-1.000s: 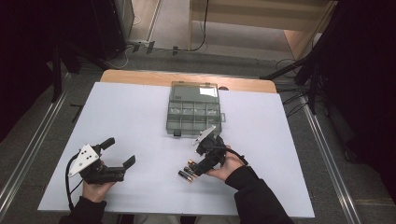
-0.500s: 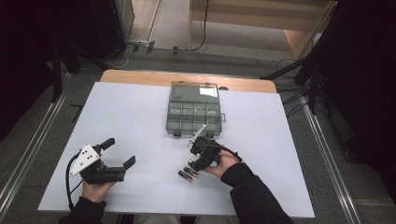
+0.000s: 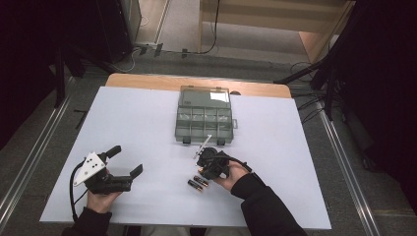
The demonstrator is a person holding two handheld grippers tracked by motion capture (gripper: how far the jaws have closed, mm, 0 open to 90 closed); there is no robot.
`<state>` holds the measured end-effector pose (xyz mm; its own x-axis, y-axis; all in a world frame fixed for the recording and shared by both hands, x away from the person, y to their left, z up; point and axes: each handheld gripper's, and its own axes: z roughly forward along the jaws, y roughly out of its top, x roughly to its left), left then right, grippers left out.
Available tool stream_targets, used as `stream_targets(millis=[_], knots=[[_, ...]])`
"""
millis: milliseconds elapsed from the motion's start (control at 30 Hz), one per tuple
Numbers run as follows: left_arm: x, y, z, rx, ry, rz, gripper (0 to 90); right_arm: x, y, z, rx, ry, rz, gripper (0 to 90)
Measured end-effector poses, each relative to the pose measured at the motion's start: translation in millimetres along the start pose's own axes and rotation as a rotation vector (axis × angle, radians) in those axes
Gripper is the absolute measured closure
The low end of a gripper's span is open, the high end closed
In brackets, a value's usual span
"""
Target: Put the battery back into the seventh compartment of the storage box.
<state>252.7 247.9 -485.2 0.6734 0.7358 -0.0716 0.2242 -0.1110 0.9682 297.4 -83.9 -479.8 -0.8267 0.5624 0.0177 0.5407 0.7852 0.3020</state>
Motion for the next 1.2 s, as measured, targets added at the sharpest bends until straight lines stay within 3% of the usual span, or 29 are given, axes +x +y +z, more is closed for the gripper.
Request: stream_targets(millis=[267, 600, 833, 967, 1033, 1200], knots=[[0.1, 0.1, 0.0, -0.001, 0.002, -0.004, 0.0, 0.7, -0.6, -1.3, 0.008, 0.002, 0.02, 77.3], [0.0, 0.2, -0.2, -0.004, 0.003, -0.003, 0.0, -2.2, 0.9, -7.7, -0.033, 0.001, 0.045, 77.3], [0.1, 0.4, -0.5, -0.006, 0.007, -0.004, 0.0, -3.8, 5.5, -19.7, -0.101, -0.025, 0.066, 77.3], [0.2, 0.3, -0.4, -0.005, 0.005, -0.003, 0.0, -4.2, 7.4, -21.9, -0.11, -0.038, 0.082, 77.4], [0.3, 0.3, -0.4, -0.006, 0.008, -0.004, 0.0, -6.2, 9.5, -23.1, -0.142, -0.071, 0.101, 77.3], [-0.5, 0.2, -0.3, -0.005, 0.006, -0.005, 0.0, -12.0, 14.0, -25.5, -0.188, -0.093, 0.15, 77.3]])
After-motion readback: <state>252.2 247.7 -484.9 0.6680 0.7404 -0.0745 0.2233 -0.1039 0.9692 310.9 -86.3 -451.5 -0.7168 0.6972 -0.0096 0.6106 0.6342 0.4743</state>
